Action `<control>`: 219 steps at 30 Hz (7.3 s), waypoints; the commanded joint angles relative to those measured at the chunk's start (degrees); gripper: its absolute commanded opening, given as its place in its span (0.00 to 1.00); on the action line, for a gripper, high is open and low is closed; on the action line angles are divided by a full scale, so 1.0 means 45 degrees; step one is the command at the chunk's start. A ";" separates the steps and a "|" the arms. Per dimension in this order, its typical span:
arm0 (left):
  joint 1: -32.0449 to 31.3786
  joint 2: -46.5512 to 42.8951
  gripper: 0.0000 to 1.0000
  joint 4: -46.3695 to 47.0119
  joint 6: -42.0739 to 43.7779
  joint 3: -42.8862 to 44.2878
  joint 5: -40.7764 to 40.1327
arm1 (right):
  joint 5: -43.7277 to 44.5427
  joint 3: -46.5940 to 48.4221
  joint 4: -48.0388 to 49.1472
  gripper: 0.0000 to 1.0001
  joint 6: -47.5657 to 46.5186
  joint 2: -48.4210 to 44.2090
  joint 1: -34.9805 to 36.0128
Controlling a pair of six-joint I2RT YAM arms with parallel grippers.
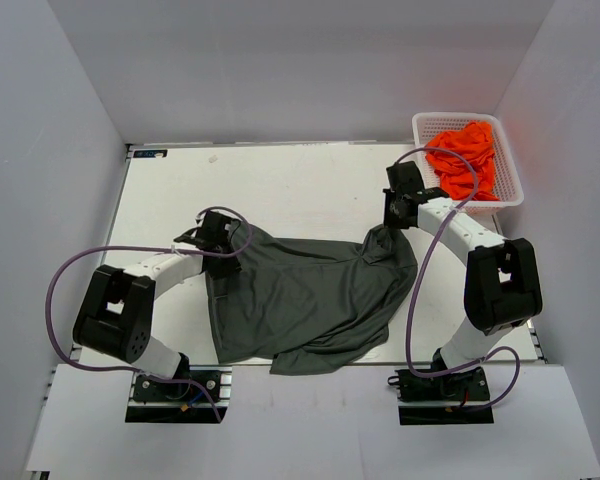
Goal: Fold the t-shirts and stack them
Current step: Flatten the tshirt out
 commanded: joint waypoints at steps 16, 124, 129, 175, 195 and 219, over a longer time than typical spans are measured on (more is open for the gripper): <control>0.0082 -0.1925 0.00 0.0045 0.0062 0.0199 0.0254 | 0.0439 0.0937 -0.0672 0.00 0.0065 -0.0168 -0.0094; 0.2446 1.0547 0.68 -0.1419 -0.0231 1.6388 -0.5159 | -0.0673 1.2471 0.6048 0.51 -0.4682 0.9536 -0.0621; 0.2739 1.0634 1.00 -0.1424 0.0099 1.7390 -0.3713 | -0.1803 1.2307 0.5988 0.90 -0.4446 0.9111 -0.0582; 0.2973 0.9244 1.00 -0.2747 0.1175 1.2272 -0.1678 | -0.3488 0.5978 0.1378 0.90 0.0494 0.6688 -0.0191; 0.3207 0.9479 1.00 -0.1692 0.2580 1.4671 -0.0156 | -0.1805 0.5937 0.1692 0.90 -0.1143 0.5517 -0.0738; 0.2856 -0.0808 1.00 -0.3141 -0.0503 0.2144 0.1797 | -0.1609 -0.4607 0.0381 0.78 0.1704 -0.3350 -0.0465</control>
